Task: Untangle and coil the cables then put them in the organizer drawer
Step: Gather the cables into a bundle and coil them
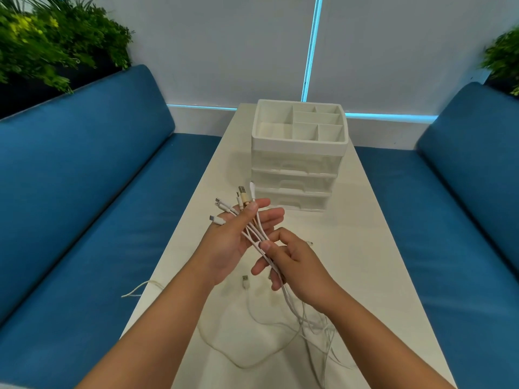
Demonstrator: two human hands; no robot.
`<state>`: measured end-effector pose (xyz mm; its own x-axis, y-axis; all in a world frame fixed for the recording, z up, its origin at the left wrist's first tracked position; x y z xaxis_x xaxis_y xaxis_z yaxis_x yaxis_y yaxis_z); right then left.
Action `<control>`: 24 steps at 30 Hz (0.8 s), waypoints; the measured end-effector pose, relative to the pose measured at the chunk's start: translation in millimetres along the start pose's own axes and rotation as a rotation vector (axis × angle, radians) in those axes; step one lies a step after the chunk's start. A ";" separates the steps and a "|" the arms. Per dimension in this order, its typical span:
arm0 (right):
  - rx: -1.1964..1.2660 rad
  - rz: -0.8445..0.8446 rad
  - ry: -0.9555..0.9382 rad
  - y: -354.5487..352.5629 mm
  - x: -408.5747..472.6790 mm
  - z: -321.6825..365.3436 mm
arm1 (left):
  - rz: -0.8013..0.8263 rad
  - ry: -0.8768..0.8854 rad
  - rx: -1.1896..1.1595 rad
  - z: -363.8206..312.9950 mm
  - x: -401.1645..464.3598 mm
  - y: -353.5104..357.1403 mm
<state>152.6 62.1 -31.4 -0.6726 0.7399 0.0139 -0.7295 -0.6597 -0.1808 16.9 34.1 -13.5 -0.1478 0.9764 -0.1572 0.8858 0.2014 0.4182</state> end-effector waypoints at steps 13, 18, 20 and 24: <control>-0.264 -0.039 0.221 2.5 4.7 -9.2 | -0.229 0.081 -0.046 6.6 10.0 10.2; -0.358 0.122 0.067 1.8 2.0 -13.6 | -0.371 0.126 -0.273 -5.2 20.8 -3.9; -0.279 0.132 0.083 -2.0 1.9 -15.1 | -0.354 0.134 -0.314 -16.8 27.1 -13.4; -0.274 0.042 0.051 -1.5 7.8 -5.1 | -0.287 0.119 -0.291 -35.1 33.3 -18.0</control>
<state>149.0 69.5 -36.1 -0.6894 0.7228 -0.0474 -0.6353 -0.6348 -0.4398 -19.4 65.7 5.2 -0.4351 0.8764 -0.2063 0.6427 0.4628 0.6105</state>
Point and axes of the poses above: each hand's wrist, its own x-axis towards the middle knuckle, its own y-axis out of the palm, z = x × y, the point moved 2 cm from there along x, towards the middle knuckle, and after that the axes turned 4 degrees about -y, right-handed, at the moved point
